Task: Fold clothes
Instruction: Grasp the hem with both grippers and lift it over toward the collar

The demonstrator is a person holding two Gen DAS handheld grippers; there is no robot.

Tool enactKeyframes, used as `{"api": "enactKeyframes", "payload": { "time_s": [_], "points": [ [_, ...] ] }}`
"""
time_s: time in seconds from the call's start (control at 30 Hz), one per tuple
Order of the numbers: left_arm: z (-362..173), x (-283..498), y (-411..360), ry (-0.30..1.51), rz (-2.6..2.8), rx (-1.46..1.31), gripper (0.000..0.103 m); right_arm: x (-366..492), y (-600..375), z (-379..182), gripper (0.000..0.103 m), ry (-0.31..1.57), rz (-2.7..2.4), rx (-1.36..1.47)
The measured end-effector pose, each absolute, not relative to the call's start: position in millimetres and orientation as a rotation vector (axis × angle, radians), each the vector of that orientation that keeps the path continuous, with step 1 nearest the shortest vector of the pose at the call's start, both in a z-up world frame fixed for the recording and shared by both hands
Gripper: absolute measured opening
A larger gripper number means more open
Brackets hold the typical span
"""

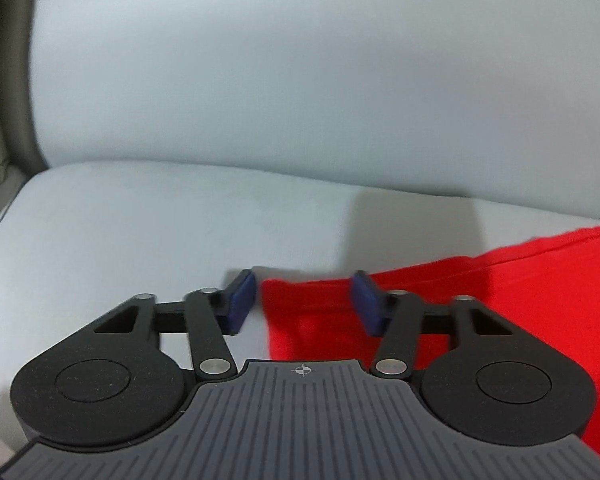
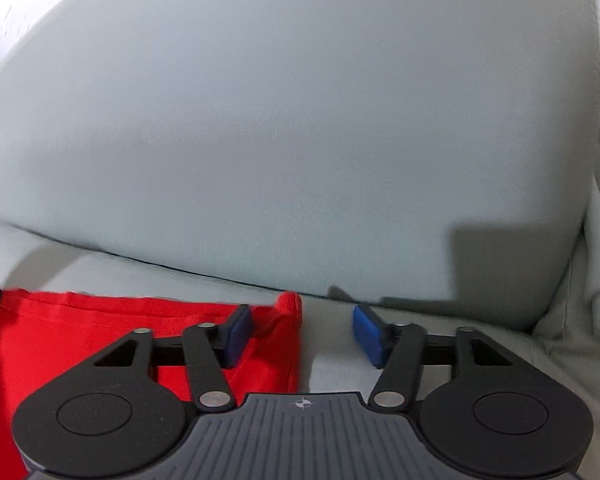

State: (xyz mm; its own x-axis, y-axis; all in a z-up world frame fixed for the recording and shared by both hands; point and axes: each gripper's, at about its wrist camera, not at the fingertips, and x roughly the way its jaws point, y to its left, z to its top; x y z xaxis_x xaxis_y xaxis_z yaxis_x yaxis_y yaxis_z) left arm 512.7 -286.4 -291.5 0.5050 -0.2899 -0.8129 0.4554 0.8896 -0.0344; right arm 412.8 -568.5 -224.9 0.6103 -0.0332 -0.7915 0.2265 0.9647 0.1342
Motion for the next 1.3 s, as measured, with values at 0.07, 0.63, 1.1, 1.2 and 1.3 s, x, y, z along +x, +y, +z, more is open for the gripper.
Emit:
{"api": "enactKeyframes", "payload": {
  "time_s": [0.07, 0.63, 1.1, 1.2, 1.3],
  "points": [
    [-286, 504, -292, 0.909, -0.476, 0.27, 0.004, 415, -557, -212, 0.005, 0.921, -0.128, 0.154],
    [-142, 344, -244, 0.721, -0.485, 0.285, 0.004, 241, -506, -18, 0.005, 0.762, -0.161, 0.022],
    [-161, 135, -172, 0.856, -0.466, 0.219, 0.004, 53, -479, -53, 0.005, 0.854, -0.187, 0.113],
    [-174, 104, -174, 0.885, -0.453, 0.29, 0.004, 40, -472, -70, 0.005, 0.886, -0.184, 0.114],
    [-184, 84, -175, 0.921, -0.44, 0.298, 0.004, 23, -460, -84, 0.005, 0.912, -0.19, 0.106]
  ]
}}
